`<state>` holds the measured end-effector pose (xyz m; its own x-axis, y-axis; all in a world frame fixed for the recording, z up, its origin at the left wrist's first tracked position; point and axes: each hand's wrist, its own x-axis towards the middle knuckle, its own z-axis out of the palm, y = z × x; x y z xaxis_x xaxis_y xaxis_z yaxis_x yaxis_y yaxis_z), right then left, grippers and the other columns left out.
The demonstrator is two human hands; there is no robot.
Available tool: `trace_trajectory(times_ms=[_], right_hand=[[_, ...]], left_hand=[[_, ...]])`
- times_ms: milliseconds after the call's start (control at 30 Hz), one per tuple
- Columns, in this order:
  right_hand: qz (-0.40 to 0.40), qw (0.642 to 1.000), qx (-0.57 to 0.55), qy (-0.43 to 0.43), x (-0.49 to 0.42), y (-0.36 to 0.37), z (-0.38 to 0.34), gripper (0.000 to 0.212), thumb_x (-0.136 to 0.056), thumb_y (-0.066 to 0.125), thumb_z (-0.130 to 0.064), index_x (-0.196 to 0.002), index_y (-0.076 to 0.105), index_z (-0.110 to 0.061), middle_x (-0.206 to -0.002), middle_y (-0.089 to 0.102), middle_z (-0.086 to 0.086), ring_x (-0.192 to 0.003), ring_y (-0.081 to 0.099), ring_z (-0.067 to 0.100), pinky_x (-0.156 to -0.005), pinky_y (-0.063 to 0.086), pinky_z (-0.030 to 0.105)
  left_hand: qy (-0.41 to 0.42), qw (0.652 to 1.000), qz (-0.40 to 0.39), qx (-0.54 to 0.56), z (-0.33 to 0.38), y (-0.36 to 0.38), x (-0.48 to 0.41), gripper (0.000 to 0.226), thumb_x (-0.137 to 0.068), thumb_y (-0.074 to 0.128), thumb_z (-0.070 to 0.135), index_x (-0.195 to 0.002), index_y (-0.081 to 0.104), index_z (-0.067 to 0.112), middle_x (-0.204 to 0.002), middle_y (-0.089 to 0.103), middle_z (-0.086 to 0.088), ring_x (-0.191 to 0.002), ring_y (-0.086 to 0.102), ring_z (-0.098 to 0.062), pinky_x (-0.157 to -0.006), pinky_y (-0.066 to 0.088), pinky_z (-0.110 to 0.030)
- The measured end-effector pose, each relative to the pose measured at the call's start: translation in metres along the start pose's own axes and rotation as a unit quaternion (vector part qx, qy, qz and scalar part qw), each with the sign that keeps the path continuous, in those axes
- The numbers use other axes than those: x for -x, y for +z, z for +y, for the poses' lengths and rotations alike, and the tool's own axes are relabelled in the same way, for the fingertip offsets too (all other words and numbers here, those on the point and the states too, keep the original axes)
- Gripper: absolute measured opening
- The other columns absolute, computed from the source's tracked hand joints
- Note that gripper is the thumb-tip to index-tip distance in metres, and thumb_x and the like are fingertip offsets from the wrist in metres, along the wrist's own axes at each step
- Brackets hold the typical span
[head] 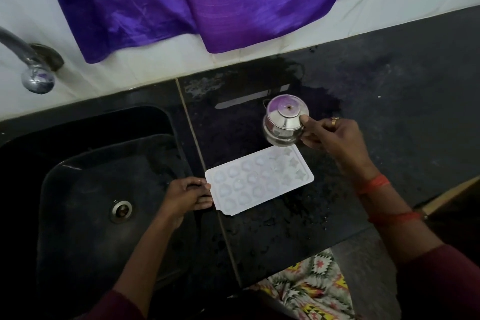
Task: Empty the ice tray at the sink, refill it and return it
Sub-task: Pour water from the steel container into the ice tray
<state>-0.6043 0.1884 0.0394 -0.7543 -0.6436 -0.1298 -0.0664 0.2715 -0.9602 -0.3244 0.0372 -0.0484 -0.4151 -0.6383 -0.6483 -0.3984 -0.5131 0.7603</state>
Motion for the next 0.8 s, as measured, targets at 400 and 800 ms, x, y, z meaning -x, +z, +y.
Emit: trace_trajectory(times_ms=[400,800], right_hand=[[0.019,0.998,0.041,0.043,0.016,-0.068,0.012,0.06,-0.062,0.082,-0.069,-0.082,0.08,-0.012,-0.081,0.078,0.01,-0.083,0.077,0.025,-0.087,0.058,0.039],[-0.007,0.994,0.098,0.056,0.027,-0.082,0.005,0.03,-0.075,0.081,-0.046,-0.072,0.079,-0.016,-0.07,0.076,0.002,-0.069,0.075,0.011,-0.059,0.053,0.01]], left_hand=[[-0.002,1.0,-0.003,-0.005,0.0,-0.007,-0.005,0.012,-0.093,0.067,0.009,-0.104,0.07,0.005,-0.086,0.078,-0.012,-0.076,0.076,-0.024,-0.055,0.059,-0.024],[-0.015,1.0,0.013,0.003,-0.003,-0.007,-0.01,0.013,-0.089,0.072,0.006,-0.101,0.071,0.003,-0.085,0.077,-0.014,-0.075,0.076,-0.023,-0.056,0.059,-0.024]])
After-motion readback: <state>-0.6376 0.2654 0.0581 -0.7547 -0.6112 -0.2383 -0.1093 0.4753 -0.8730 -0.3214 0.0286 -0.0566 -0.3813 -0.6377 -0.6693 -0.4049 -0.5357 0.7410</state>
